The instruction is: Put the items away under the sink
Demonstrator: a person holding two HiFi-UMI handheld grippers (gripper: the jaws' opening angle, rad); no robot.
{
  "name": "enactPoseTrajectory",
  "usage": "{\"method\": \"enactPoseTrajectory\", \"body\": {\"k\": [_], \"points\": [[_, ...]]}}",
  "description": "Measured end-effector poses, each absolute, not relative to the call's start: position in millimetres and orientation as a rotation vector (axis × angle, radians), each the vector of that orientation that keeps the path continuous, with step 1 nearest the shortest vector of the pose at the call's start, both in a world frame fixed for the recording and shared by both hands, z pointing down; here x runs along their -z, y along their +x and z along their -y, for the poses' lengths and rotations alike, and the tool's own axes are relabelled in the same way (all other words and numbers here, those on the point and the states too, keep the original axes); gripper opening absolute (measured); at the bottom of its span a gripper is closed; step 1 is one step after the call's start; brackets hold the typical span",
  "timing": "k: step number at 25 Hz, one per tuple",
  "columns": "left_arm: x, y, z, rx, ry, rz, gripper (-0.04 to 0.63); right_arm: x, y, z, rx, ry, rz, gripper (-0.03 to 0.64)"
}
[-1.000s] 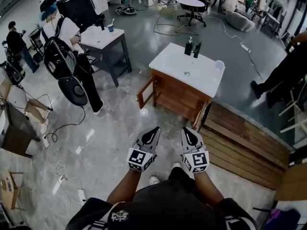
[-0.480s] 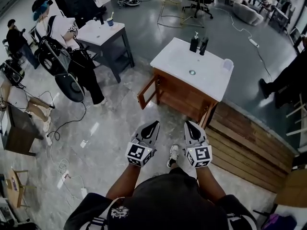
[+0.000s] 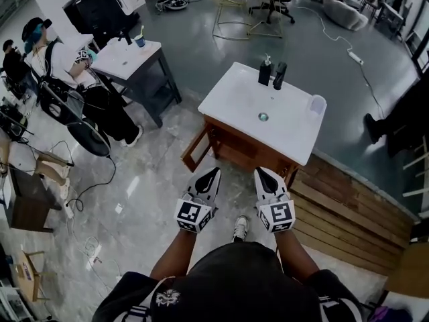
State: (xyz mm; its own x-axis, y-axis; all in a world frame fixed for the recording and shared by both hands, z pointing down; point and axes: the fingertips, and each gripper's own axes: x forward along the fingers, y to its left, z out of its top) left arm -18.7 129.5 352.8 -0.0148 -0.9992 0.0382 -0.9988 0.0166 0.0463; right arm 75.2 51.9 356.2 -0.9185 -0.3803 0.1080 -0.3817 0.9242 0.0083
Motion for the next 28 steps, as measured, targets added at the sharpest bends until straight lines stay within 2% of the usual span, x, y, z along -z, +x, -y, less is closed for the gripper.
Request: {"method": "enactPoseTrajectory", "body": {"k": [11,28], "points": [[-353,-39,-26,-0.024,2.171,2.184,0.006,-362,55,42,-0.058,0.591,2.982,0.023],[-375,-71,67,-0.023,2.259,2.020,0.008,-375,18,106,-0.083,0.717,2.944,0.025]]}}
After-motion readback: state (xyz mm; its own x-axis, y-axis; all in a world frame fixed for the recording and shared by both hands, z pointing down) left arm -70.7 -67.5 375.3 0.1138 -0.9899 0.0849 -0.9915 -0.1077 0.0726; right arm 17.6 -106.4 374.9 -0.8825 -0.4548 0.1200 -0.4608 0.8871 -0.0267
